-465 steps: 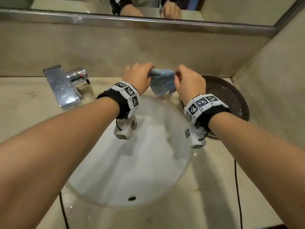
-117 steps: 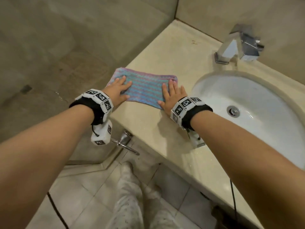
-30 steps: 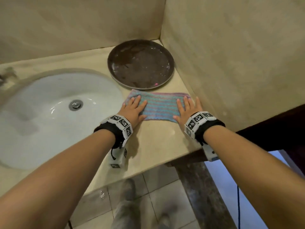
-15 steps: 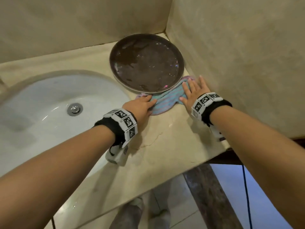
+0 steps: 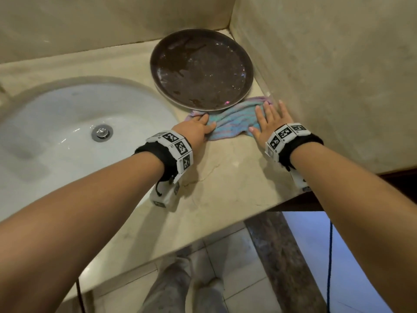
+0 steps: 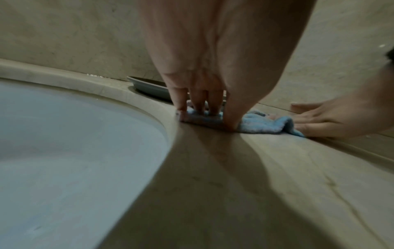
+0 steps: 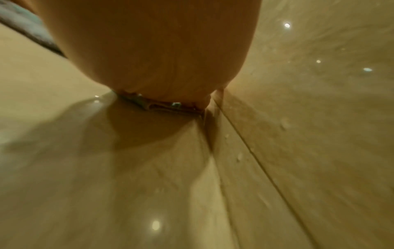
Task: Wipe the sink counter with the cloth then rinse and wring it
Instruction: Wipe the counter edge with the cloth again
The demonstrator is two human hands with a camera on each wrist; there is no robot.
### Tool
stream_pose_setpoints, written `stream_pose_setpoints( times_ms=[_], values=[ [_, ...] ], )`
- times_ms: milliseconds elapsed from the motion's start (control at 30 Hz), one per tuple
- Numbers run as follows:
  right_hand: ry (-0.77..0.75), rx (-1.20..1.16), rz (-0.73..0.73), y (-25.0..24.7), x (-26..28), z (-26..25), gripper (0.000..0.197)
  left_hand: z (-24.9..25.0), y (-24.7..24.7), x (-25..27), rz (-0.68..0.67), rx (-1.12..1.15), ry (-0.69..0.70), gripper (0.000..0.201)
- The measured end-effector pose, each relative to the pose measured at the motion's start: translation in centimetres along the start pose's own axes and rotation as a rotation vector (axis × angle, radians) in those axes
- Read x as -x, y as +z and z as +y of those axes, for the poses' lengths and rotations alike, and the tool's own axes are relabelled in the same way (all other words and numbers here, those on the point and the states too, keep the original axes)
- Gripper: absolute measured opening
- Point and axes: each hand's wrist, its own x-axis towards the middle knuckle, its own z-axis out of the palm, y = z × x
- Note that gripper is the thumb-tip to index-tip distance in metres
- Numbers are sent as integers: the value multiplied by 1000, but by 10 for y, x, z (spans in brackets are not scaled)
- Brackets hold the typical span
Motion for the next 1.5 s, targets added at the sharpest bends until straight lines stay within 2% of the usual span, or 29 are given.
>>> stream_pose_setpoints(
  times_ms=[167,333,533,633,867,967,1067,1233,1367,1500],
  values=[
    [3,30,-34,23,27,0,71,14,5,14,-47,27,-5,49],
    [20,1,-55,42,62,-4,72,37,17,36,-94,49,-40,58],
    [20,-32,-22,68,99,-11,71,59,38,66,-111,29,-44,56],
    [17,-76,-17,75,113,-16,70,69,49,83,-104,35,-62,60],
    [-52,-118,18,84,137,-31,68,73,83,121,5,119,-131,60],
    [-116,-132,53,78,135,-33,67,74,90,135,106,199,-219,47],
    [-194,-191,82,68,136,-35,63,70,87,144,196,182,-303,35],
    [-157,-156,236,49,143,-50,30,50,68,146,185,255,-296,31],
    [-222,-148,320,14,131,-74,32,13,53,145,180,223,-319,32],
    [-282,-84,282,-38,101,-100,31,-40,39,139,145,224,-362,32]
  ],
)
